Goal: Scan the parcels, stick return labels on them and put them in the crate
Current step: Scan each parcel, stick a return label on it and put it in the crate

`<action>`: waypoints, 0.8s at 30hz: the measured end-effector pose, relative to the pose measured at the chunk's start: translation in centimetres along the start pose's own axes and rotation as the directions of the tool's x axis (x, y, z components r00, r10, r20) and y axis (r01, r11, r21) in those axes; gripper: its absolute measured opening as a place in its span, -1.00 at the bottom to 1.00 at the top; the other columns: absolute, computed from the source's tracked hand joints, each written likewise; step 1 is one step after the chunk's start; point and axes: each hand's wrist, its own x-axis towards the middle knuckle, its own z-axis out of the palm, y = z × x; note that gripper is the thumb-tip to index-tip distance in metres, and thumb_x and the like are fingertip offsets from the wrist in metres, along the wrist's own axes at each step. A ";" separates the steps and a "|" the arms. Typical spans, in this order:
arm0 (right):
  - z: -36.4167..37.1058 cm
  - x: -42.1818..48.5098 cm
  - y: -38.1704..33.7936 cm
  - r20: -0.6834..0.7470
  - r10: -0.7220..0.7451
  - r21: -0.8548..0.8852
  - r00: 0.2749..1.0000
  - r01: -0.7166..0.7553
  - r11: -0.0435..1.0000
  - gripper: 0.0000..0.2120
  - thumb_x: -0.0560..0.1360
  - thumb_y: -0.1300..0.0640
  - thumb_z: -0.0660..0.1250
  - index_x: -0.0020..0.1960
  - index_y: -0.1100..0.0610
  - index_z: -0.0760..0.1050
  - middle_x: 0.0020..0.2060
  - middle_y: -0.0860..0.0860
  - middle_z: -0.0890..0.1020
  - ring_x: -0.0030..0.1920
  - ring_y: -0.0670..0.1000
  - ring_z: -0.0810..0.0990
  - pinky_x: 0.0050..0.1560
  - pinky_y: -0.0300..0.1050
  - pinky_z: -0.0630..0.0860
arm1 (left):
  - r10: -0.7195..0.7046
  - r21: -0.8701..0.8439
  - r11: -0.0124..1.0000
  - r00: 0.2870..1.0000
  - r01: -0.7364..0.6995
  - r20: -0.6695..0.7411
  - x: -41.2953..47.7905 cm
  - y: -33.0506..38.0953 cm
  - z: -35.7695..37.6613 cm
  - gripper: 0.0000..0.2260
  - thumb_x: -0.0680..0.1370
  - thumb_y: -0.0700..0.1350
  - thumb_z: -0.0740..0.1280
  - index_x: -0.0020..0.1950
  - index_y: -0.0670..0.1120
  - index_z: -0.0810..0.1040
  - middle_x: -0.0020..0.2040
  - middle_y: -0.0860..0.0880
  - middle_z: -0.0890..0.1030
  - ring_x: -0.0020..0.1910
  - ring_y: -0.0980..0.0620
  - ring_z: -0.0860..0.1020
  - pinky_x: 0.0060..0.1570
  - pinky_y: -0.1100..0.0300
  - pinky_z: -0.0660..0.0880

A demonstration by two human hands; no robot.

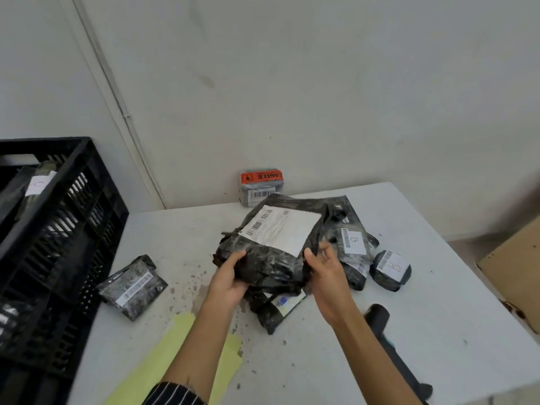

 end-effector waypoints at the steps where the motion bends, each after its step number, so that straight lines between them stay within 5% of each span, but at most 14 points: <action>1: -1.3 -1.1 0.2 -0.020 -0.017 -0.104 1.000 0.015 0.994 -0.92 0.56 0.19 0.27 -0.10 0.08 0.40 -0.05 0.06 0.61 -0.02 0.00 0.56 0.06 -0.06 0.45 | 0.033 0.045 0.998 0.999 -0.032 -0.025 0.2 -0.4 -0.2 -0.87 0.52 -0.30 0.30 0.06 -0.24 0.53 -0.13 -0.19 0.64 -0.25 -0.07 0.64 -0.28 0.10 0.61; 4: -5.7 -4.4 1.6 -0.068 -0.095 -0.472 0.993 0.052 0.880 -0.90 0.56 0.11 0.27 -0.06 0.15 0.44 -0.16 -0.01 0.59 -0.13 -0.11 0.56 0.00 -0.21 0.45 | 0.125 0.195 0.974 0.991 -0.115 -0.044 0.4 -1.5 -0.7 -0.67 0.50 -0.36 0.29 0.27 -0.24 0.44 0.00 -0.21 0.60 -0.17 -0.09 0.61 -0.29 0.09 0.62; 7: -10.9 -7.1 4.1 -0.147 -0.348 -0.882 0.926 0.037 0.470 -0.87 0.49 0.07 0.36 0.00 0.06 0.47 -0.09 -0.06 0.55 -0.03 0.02 0.50 0.00 -0.07 0.37 | 0.164 0.287 0.946 0.986 -0.149 -0.030 0.2 -2.4 -1.1 -0.63 0.51 -0.36 0.29 0.31 -0.23 0.41 0.02 -0.20 0.59 -0.11 -0.10 0.58 -0.16 0.05 0.55; 9: -14.0 -7.9 6.1 -0.144 -0.449 -0.985 0.882 -0.085 0.150 -0.62 0.34 0.14 0.52 0.07 0.21 0.48 0.01 0.11 0.55 -0.01 0.18 0.50 -0.06 0.05 0.42 | 0.179 0.307 0.936 0.984 -0.169 -0.004 -0.2 -2.8 -1.1 -0.66 0.52 -0.37 0.28 0.28 -0.22 0.42 -0.03 -0.17 0.60 -0.13 -0.07 0.58 -0.17 0.09 0.53; 12: -16.7 -8.4 8.2 -0.222 -0.377 -0.973 0.899 -0.227 0.030 -0.31 0.13 0.15 0.64 0.14 0.39 0.46 -0.04 0.31 0.55 -0.10 0.34 0.54 -0.18 0.15 0.51 | 0.199 0.348 0.918 0.980 -0.190 0.011 -0.6 -3.1 -1.1 -0.69 0.53 -0.38 0.27 0.24 -0.17 0.44 -0.03 -0.14 0.60 -0.13 -0.04 0.59 -0.18 0.10 0.53; 16: -17.7 -8.4 9.4 -0.300 -0.259 -0.950 0.918 -0.311 -0.004 -0.45 0.22 0.18 0.58 0.10 0.39 0.47 -0.14 0.28 0.53 -0.16 0.29 0.51 -0.20 0.08 0.43 | 0.212 0.444 0.873 0.977 -0.200 0.022 -0.7 -2.9 -1.4 -0.65 0.53 -0.34 0.30 0.30 -0.15 0.44 0.15 -0.16 0.58 -0.09 -0.02 0.59 -0.07 0.06 0.51; 19: -17.5 -8.1 8.6 -0.329 -0.198 -0.939 0.923 -0.341 -0.031 -0.60 0.42 0.17 0.40 0.19 0.29 0.39 0.02 0.20 0.50 0.02 0.21 0.47 -0.05 0.04 0.38 | 0.218 0.501 0.841 0.975 -0.206 0.034 -0.9 -2.8 -1.5 -0.64 0.54 -0.34 0.29 0.33 -0.17 0.41 0.14 -0.13 0.56 -0.09 -0.02 0.57 -0.08 0.09 0.49; 21: -17.1 -8.3 7.7 -0.368 -0.144 -0.927 0.919 -0.352 0.128 -0.70 0.46 0.15 0.35 0.12 0.22 0.38 0.01 0.14 0.51 0.01 0.14 0.48 -0.02 0.02 0.44 | 0.217 0.546 0.811 0.975 -0.210 0.052 -0.9 -2.6 -1.5 -0.64 0.55 -0.33 0.29 0.34 -0.17 0.40 0.15 -0.12 0.54 -0.05 -0.05 0.55 -0.05 0.10 0.48; 24: -14.6 -9.8 5.9 -0.406 -0.084 -0.804 0.910 -0.311 0.506 -0.80 0.44 0.20 0.35 -0.03 0.18 0.36 -0.15 0.09 0.54 -0.23 0.02 0.50 -0.24 -0.06 0.48 | 0.209 0.593 0.779 0.976 -0.204 0.062 -0.7 -2.3 -1.4 -0.67 0.55 -0.31 0.29 0.31 -0.17 0.42 0.14 -0.13 0.55 -0.08 -0.03 0.56 -0.02 0.07 0.45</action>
